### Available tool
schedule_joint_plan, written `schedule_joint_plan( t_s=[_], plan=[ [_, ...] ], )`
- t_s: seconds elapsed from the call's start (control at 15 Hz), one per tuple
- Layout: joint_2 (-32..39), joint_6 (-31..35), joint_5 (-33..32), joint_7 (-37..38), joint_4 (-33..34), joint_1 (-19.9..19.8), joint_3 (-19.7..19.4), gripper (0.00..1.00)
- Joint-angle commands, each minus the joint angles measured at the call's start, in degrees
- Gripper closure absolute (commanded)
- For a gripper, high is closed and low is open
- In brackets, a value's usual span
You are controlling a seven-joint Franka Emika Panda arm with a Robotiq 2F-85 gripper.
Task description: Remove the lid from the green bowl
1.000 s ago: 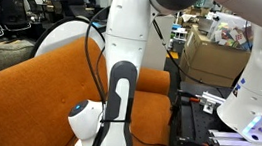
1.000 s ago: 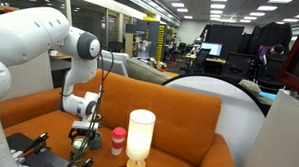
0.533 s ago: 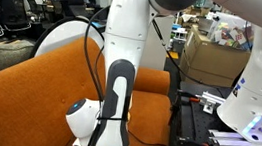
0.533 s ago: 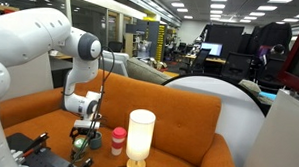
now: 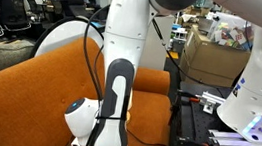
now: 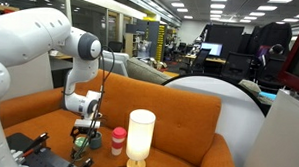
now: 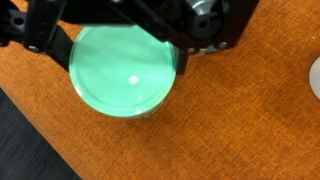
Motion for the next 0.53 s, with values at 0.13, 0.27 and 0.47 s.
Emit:
schedule_joint_plan(
  t_s=[0.13, 0.27, 0.47],
  plan=[
    [-0.7, -0.1, -0.6, -0.6, 0.3, -0.5, 0.1, 0.31],
    [-0.7, -0.2, -0.6, -0.5, 0.5, -0.4, 0.1, 0.31],
    [-0.7, -0.3, -0.6, -0.5, 0.8, -0.4, 0.0, 0.31]
  ],
)
